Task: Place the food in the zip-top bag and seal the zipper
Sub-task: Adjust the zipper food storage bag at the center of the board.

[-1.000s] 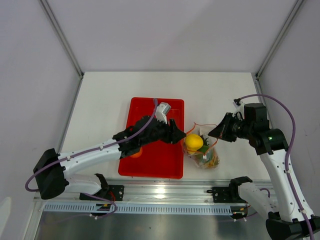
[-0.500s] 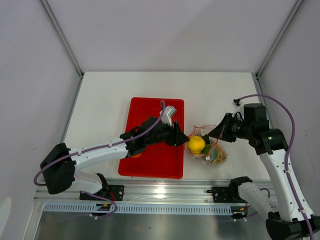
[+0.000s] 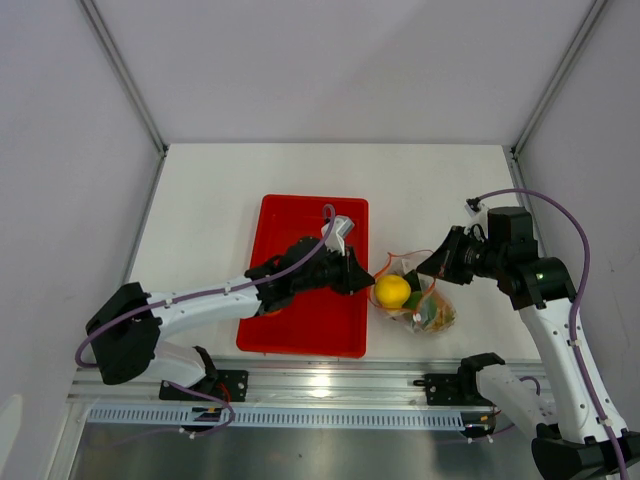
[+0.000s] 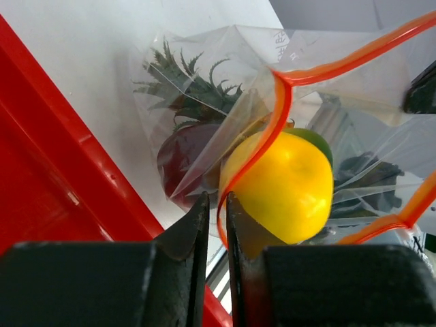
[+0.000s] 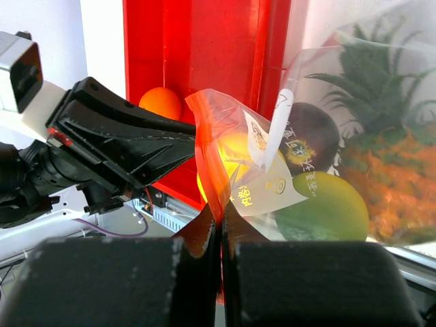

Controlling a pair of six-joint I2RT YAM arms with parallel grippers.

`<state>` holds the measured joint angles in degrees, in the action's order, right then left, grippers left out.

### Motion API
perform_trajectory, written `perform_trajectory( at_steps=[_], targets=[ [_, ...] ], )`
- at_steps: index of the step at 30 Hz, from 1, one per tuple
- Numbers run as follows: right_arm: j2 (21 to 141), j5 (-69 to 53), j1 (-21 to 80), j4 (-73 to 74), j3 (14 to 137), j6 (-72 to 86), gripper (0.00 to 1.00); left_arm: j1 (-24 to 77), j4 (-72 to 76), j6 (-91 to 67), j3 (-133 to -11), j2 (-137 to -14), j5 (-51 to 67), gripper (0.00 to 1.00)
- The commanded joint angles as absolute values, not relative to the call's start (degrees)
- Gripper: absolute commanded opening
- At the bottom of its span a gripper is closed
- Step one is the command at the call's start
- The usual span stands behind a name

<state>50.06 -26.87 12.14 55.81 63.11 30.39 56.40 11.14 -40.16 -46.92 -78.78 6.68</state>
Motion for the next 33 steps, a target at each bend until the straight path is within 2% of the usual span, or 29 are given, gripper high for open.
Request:
perform_trajectory(
  at_steps=[1,7,8,9,12,15,16,18,19,20,28,33],
  targets=[
    [49.3,-28.4,12.0,54.0,63.6,30.0,0.00,56.2,13.3,-40.7,-46.1,-79.1,7.1,0.16],
    [49.4,-28.5,12.0,54.0,63.7,30.1,0.00,56.2,12.8,-40.5,-46.1,-79.3,6.8,0.16],
    [49.4,-28.5,12.0,54.0,63.7,30.1,0.00,56.2,12.8,-40.4,-46.1,-79.4,7.2,0.18],
    [49.3,-28.4,12.0,54.0,63.7,30.1,0.00,56.2,13.0,-40.4,-46.2,-79.5,7.4,0.25],
    [49.4,-28.4,12.0,53.8,63.7,30.2,0.00,56.2,13.8,-40.9,-46.8,-81.1,9.2,0.33],
    [49.7,-28.3,12.0,53.4,63.5,30.3,0.00,56.4,14.9,-41.7,-48.0,-83.3,12.4,0.34],
    [49.8,-28.2,12.0,53.4,63.5,30.2,0.00,56.6,15.4,-41.7,-48.3,-83.8,12.9,0.33],
    [50.0,-28.0,12.0,53.3,63.5,30.0,0.00,56.9,15.4,-41.8,-49.9,-84.9,14.3,0.22],
    [50.0,-27.6,12.0,53.1,63.4,29.8,0.00,56.9,15.4,-41.8,-50.4,-85.3,15.0,0.15],
    [50.2,-27.2,12.0,53.2,63.2,29.4,0.00,57.0,14.9,-41.9,-51.8,-85.6,15.8,0.02],
    [52.8,-8.0,12.0,59.5,70.6,23.0,0.00,57.0,7.2,-41.9,-72.0,-87.4,26.1,0.01],
    [50.7,-1.1,12.0,64.8,79.4,21.9,0.00,57.5,5.4,-44.3,-72.3,-86.0,26.4,0.01]
  ],
)
